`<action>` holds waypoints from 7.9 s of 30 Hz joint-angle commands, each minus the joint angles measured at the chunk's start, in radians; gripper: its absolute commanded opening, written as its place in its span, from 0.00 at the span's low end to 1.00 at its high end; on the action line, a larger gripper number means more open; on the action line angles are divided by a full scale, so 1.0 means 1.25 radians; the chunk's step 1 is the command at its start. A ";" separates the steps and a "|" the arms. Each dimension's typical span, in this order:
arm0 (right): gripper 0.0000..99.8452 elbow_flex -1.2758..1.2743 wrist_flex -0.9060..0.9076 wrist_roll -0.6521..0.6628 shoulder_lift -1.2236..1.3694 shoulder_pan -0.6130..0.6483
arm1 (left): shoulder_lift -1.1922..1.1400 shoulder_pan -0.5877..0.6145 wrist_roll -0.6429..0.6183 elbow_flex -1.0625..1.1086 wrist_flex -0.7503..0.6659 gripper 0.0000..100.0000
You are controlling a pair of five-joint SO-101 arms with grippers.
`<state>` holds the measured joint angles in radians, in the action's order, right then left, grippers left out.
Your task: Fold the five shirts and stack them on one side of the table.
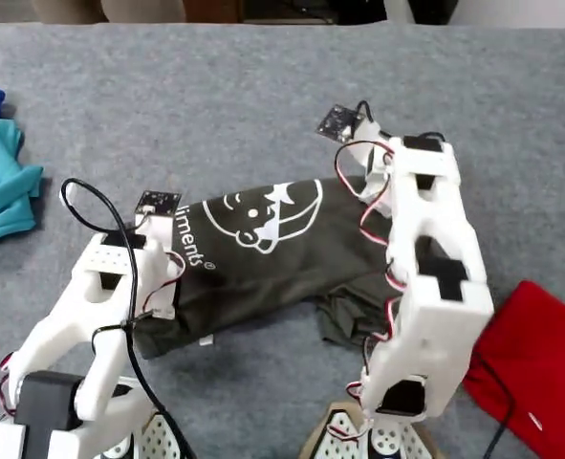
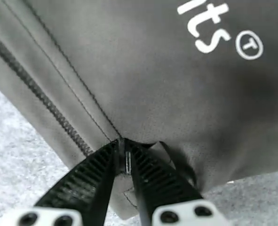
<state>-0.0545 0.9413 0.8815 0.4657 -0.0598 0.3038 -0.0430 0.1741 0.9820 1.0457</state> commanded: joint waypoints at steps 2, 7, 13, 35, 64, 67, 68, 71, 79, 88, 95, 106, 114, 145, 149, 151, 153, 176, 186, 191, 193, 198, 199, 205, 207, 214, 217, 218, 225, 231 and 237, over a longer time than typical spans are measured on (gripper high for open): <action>0.01 0.102 0.000 -0.011 0.056 -0.015 | 0.010 0.011 0.042 0.014 0.016 0.02; 0.01 0.132 0.014 -0.011 0.060 -0.019 | 0.007 0.027 0.110 0.016 0.044 0.02; 0.01 0.132 0.014 -0.011 0.060 -0.019 | 0.010 0.049 0.187 0.015 0.097 0.02; 0.01 0.134 0.367 0.020 -0.492 -0.012 | 0.003 0.077 -0.145 -0.374 0.052 0.02; 0.11 -0.706 0.517 0.253 -1.116 -0.048 | -0.176 0.279 -0.275 -0.250 -0.448 0.02; 0.11 -0.769 0.514 0.231 -1.116 0.003 | -0.199 0.279 -0.275 -0.291 -0.408 0.02; 0.11 -0.785 0.508 0.206 -1.116 0.025 | -0.207 0.279 -0.275 -0.301 -0.400 0.02; 0.17 -0.800 0.477 0.119 -1.116 0.101 | -0.233 0.279 -0.276 -0.320 -0.389 0.02; 0.19 -0.827 0.361 0.002 -1.056 0.233 | -0.258 0.279 -0.276 -0.351 -0.350 0.02; 0.19 -0.790 0.271 0.142 -0.910 0.056 | -0.257 0.279 -0.274 -0.349 -0.350 0.02; 0.19 -0.785 0.314 0.188 -0.910 0.015 | -0.257 0.279 -0.274 -0.350 -0.350 0.02; 0.19 -0.807 0.285 0.146 -0.914 0.087 | -0.256 0.279 -0.273 -0.346 -0.350 0.02; 0.19 -0.667 0.468 0.147 -0.952 0.090 | -0.257 0.279 -0.271 -0.349 -0.350 0.02; 0.06 -0.779 0.150 0.147 -0.657 0.088 | -0.258 0.275 -0.270 -0.352 -0.352 0.02; 0.02 -0.776 0.149 0.133 -0.659 0.089 | -0.258 0.275 -0.270 -0.352 -0.351 0.02; 0.02 -0.776 0.149 0.122 -0.659 0.090 | -0.258 0.275 -0.270 -0.352 -0.351 0.02; 0.01 -0.776 0.149 0.120 -0.659 0.090 | -0.258 0.275 -0.270 -0.352 -0.351 0.02; 0.01 -0.828 0.231 -0.004 -0.873 0.336 | -0.258 0.275 -0.270 -0.351 -0.351 0.02; 0.26 -0.857 0.261 -0.001 -0.879 0.326 | -0.258 0.275 -0.270 -0.350 -0.351 0.02; 0.27 -0.801 0.345 0.064 -0.909 0.224 | -0.258 0.275 -0.270 -0.350 -0.351 0.02; 0.26 -0.787 0.381 0.101 -0.952 0.175 | -0.258 0.275 -0.270 -0.350 -0.351 0.02; 0.24 -0.818 0.463 0.135 -1.060 0.137 | -0.258 0.274 -0.270 -0.350 -0.351 0.02; 0.24 -0.840 0.463 0.135 -1.075 0.137 | -0.258 0.274 -0.270 -0.350 -0.351 0.02; 0.24 -0.900 0.369 0.135 -1.067 0.136 | -0.258 0.274 -0.270 -0.349 -0.351 0.02; 0.24 -0.929 0.329 0.135 -1.029 0.136 | -0.258 0.274 -0.270 -0.349 -0.351 0.02; 0.24 -0.972 0.167 0.135 -0.857 0.136 | -0.258 0.274 -0.270 -0.349 -0.351 0.02; 0.24 -0.962 0.128 0.135 -0.795 0.136 | -0.258 0.274 -0.270 -0.349 -0.351 0.02; 0.24 -0.954 0.128 0.135 -0.780 0.136 | -0.258 0.274 -0.270 -0.349 -0.351 0.02; 0.21 -0.956 0.117 0.136 -0.751 0.141 | -0.258 0.274 -0.270 -0.349 -0.351 0.02; 0.11 -0.985 0.101 0.150 -0.749 0.180 | -0.258 0.274 -0.270 -0.349 -0.351 0.02; 0.01 -0.985 0.099 0.150 -0.749 0.177 | -0.258 0.274 -0.270 -0.349 -0.351 0.02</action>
<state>-1.2359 1.0671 1.0549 -0.5255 0.1320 -0.0230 0.2977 -0.1619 0.5923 0.6038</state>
